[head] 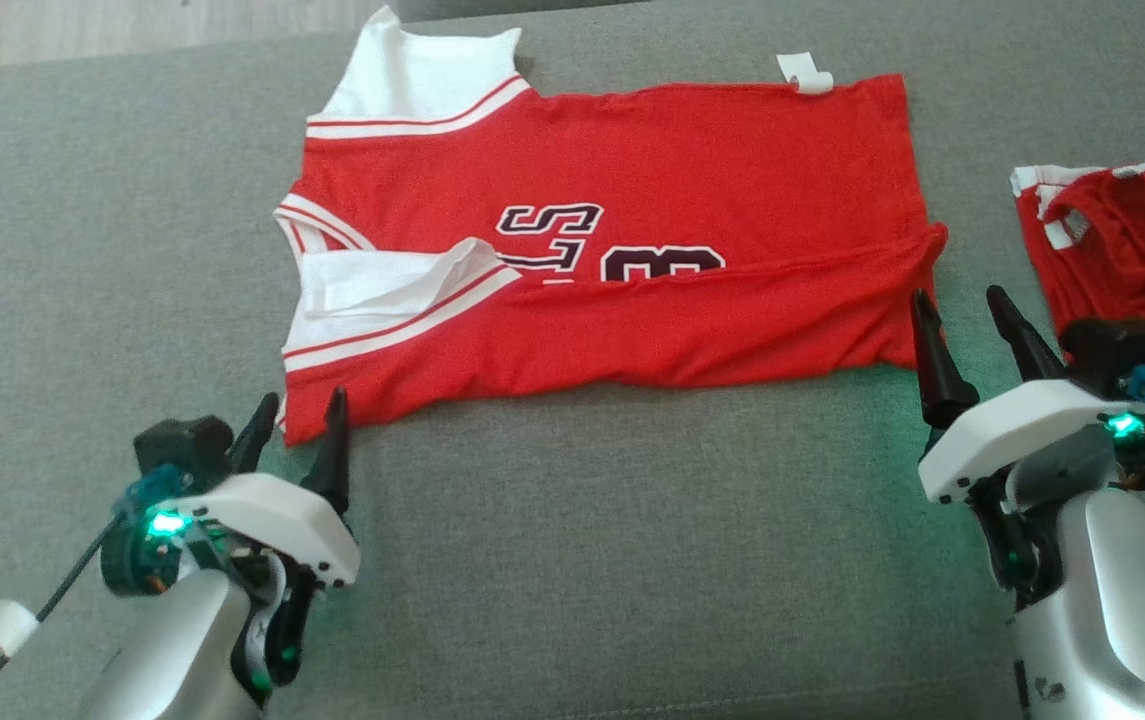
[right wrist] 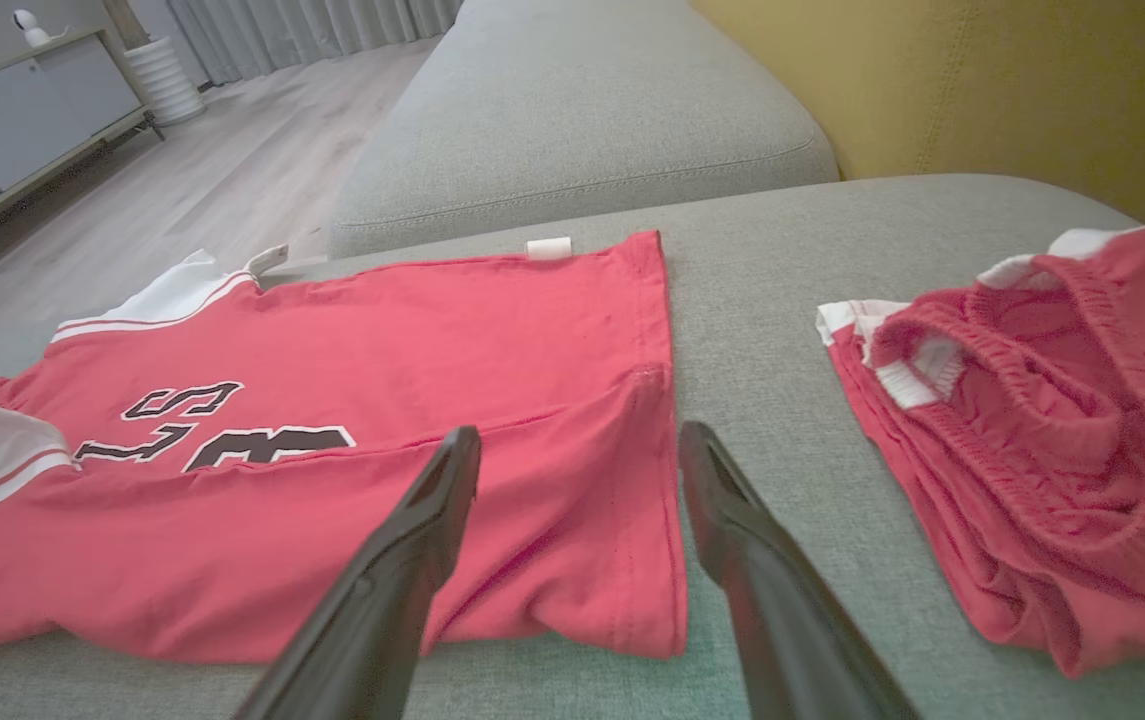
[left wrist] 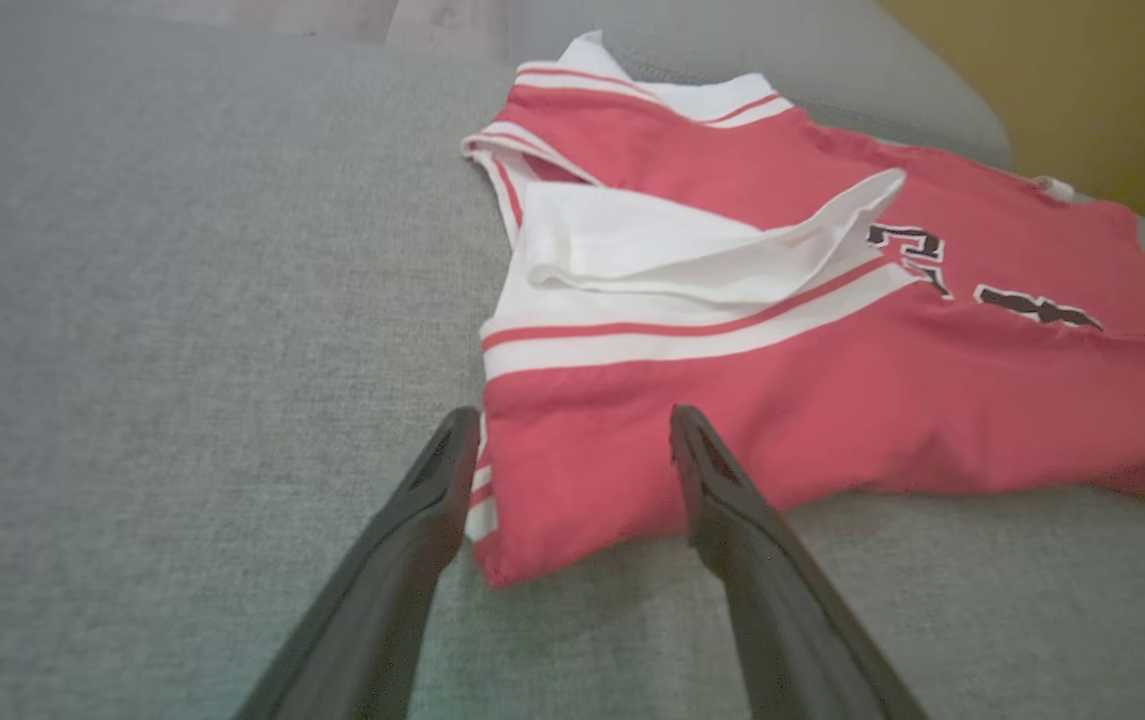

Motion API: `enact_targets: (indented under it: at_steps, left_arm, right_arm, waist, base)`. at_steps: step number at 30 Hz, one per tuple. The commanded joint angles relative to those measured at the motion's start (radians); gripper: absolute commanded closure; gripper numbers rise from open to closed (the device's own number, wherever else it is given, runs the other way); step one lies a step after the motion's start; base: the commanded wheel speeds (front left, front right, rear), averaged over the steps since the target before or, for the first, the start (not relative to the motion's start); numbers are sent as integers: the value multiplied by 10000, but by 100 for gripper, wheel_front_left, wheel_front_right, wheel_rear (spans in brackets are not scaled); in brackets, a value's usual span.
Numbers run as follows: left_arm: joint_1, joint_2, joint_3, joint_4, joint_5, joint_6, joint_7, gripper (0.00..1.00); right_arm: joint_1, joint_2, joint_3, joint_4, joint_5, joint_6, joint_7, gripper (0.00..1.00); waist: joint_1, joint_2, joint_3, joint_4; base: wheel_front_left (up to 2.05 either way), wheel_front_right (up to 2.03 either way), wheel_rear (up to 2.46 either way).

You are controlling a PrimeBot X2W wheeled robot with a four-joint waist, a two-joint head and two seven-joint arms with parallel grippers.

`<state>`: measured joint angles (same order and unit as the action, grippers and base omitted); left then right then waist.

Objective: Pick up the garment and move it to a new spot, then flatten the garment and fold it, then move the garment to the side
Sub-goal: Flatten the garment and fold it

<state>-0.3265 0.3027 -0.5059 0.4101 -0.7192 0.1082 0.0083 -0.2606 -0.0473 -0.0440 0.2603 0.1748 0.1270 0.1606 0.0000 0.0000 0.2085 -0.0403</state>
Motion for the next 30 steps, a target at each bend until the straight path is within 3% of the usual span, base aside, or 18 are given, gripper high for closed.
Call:
enact_targets:
  at_steps: [1, 12, 14, 16, 17, 19, 27, 28, 29, 30]
  left_arm:
    - [-345, 292, 518, -155, -114, 173, 166, 0]
    - [-259, 328, 513, -51, -613, 622, 1496, 3]
    - [-251, 317, 476, -118, -629, 660, 1593, 21]
    - [-249, 306, 436, -213, -633, 676, 1648, 64]
    - [-249, 306, 436, -213, -633, 676, 1648, 64]
    - [-249, 306, 418, -332, -638, 668, 1647, 100]
    - [-348, 407, 537, -814, -608, 495, 1177, 100]
    - [-369, 412, 542, -874, -601, 470, 1126, 100]
    - [-388, 414, 543, -937, -593, 446, 1077, 100]
    - [-410, 412, 540, -1003, -580, 424, 1026, 100]
  right_arm:
    - [-125, -30, 179, -457, -25, 37, 49, 0]
    - [-213, -30, -106, -47, -87, 37, 355, 0]
    - [-328, -30, -192, 285, -141, 37, 439, 0]
    - [-471, -30, -267, 690, -142, 37, 524, 0]
    - [-471, -30, -267, 690, -142, 37, 524, 0]
    - [-642, -30, -312, 1108, -154, 37, 569, 0]
    - [-1576, -30, -393, 2926, 207, 37, 579, 0]
    - [-1676, -30, -373, 3193, 228, 37, 622, 4]
    - [-1770, -30, -388, 3433, 180, 37, 630, 22]
    - [-1855, -30, -421, 3634, 123, 37, 598, 53]
  waist:
    - [0, 0, 103, -101]
    - [0, 0, 330, -196]
    - [0, 0, 359, -164]
    - [0, 0, 387, -121]
    - [0, 0, 387, -121]
    - [0, 0, 418, -73]
    - [0, 0, 467, 128]
    - [0, 0, 456, 160]
    - [0, 0, 442, 192]
    - [0, 0, 424, 234]
  base:
    - [0, 0, 0]
    - [0, 0, 0]
    - [0, 0, 0]
    - [0, 0, 0]
    - [0, 0, 0]
    - [0, 0, 0]
    - [0, 0, 0]
    - [0, 0, 0]
    - [0, 0, 0]
    - [0, 0, 0]
